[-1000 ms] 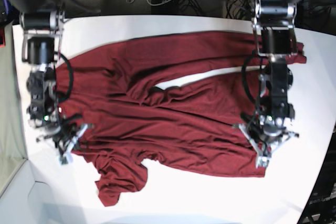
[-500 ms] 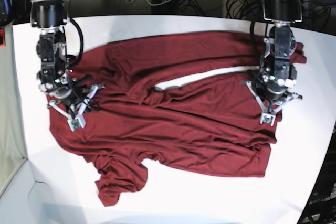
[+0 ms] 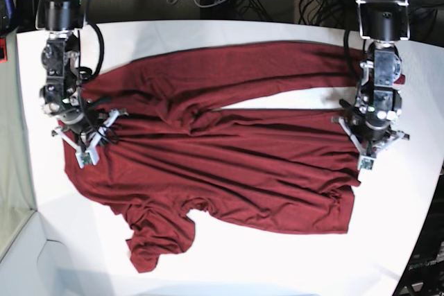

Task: Layout the t-shirt on the table in an organized manner, then fold the t-shirt properly
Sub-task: 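Grasp the shirt fabric with the right gripper and drag it toward the collar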

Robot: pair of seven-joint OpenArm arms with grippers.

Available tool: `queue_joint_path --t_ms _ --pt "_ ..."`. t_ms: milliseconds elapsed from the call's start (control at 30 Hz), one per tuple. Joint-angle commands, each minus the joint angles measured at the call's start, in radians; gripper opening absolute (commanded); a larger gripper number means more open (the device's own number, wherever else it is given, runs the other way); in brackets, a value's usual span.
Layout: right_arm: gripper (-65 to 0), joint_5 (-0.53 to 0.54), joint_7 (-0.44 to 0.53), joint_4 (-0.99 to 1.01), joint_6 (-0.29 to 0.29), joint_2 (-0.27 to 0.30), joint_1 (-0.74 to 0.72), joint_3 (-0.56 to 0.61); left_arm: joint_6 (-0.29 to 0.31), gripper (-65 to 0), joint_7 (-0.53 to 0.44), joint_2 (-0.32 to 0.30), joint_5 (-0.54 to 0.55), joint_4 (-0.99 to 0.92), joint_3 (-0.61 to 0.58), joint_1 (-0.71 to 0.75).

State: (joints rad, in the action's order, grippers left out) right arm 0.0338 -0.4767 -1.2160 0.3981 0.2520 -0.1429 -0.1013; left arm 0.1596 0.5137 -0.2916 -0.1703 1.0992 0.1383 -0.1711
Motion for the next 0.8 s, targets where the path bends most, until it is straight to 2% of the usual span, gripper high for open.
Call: queue_joint_path --t_ms 0,167,267,400,500,633,767 --pt "-62.6 -0.005 0.011 0.009 0.000 0.010 -0.030 -0.004 0.010 -50.6 0.058 -0.008 -0.004 -0.015 0.001 -0.003" --pt "-62.6 0.002 0.022 0.012 0.000 0.023 -0.057 -0.005 0.010 -50.6 0.061 -0.004 -0.007 -0.009 -0.002 -0.018" --pt "-62.6 0.002 0.013 -0.095 0.000 0.023 -0.039 -0.007 0.010 -50.6 0.066 -0.004 -0.002 0.011 -0.004 -0.015" --pt "-61.2 0.002 -0.026 -0.302 0.000 0.020 0.058 -0.004 0.010 -50.6 0.066 -0.002 -0.002 0.011 -0.004 -0.012" --pt "-54.8 -0.004 -0.110 -0.439 0.000 -0.021 0.113 -0.001 0.010 -50.6 0.066 -0.004 -0.002 0.011 -0.004 -0.011" --pt "-45.2 0.001 -0.190 -0.523 0.002 -0.084 0.174 0.001 0.010 -50.6 0.066 -0.007 -0.002 0.011 -0.004 -0.009" --pt "-43.8 -0.002 -0.198 -0.526 0.049 -0.155 0.200 0.002 0.010 -50.6 0.066 -0.007 -0.002 0.011 -0.004 -0.009"
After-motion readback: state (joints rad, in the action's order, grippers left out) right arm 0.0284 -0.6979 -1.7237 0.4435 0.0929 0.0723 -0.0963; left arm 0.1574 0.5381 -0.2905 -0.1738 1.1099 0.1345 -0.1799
